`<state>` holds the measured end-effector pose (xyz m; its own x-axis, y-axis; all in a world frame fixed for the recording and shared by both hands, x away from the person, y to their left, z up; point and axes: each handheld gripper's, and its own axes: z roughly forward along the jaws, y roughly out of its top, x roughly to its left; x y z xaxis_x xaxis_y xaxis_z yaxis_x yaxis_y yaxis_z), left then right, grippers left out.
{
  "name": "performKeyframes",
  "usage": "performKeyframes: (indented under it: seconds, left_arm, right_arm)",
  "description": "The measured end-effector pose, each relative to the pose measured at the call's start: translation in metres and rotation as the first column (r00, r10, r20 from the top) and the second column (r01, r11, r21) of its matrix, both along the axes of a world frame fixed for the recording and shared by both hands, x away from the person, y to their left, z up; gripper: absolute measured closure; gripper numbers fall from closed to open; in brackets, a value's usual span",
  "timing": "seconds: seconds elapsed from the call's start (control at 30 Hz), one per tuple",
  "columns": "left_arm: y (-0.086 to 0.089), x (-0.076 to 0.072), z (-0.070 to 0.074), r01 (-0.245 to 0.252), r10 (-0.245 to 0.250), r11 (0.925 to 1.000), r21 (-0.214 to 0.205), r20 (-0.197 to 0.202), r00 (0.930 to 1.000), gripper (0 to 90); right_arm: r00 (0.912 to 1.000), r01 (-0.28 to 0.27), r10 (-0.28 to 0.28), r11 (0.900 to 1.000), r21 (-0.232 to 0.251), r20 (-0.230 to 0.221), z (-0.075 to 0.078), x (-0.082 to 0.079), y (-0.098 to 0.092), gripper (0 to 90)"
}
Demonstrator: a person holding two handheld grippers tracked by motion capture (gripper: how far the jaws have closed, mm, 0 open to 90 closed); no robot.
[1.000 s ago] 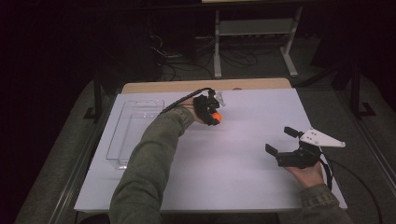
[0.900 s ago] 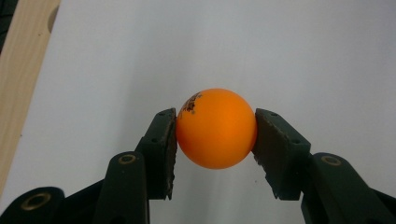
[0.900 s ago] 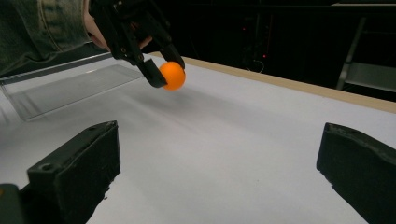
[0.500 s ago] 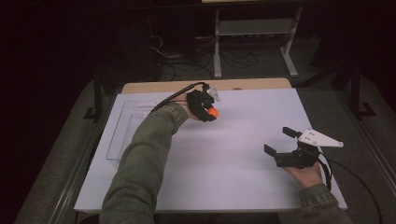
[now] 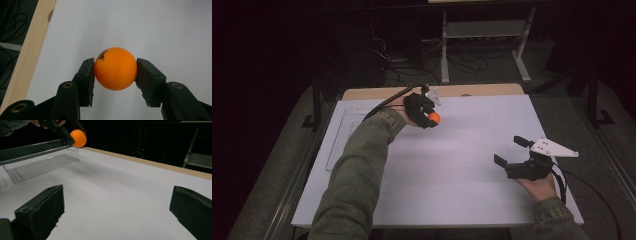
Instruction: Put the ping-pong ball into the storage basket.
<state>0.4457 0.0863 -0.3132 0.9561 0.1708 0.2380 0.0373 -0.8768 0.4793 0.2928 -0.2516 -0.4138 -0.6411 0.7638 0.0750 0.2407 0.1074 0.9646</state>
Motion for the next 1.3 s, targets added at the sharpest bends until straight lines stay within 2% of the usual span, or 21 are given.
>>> performKeyframes:
  seconds: [0.47,0.97,1.13,1.3]
  left_arm:
    - [0.015,-0.011,0.016,-0.01,0.01,0.9997,-0.021,0.01,0.9999,50.7]
    - [0.027,-0.023,0.028,-0.017,0.017,0.9998,-0.008,0.019,0.9997,50.7]
    - [0.034,-0.027,0.035,-0.029,0.03,0.9992,-0.026,0.017,0.9994,50.7]
    - [0.039,-0.032,0.042,-0.03,0.03,0.9993,-0.025,0.024,0.9993,50.7]
  right_arm:
    - [1.0,-0.003,0.003,1.0,0.0,0.002,0.0,0.0,0.001,0.0]
    - [0.9999,-0.008,0.008,1.0,-0.004,-0.007,0.0,0.001,0.003,0.0]
    - [0.9999,-0.011,0.011,0.9999,-0.001,-0.005,0.0,0.001,0.003,0.0]
    - [0.9999,-0.012,0.012,0.9999,-0.001,-0.004,0.0,0.0,0.003,0.0]
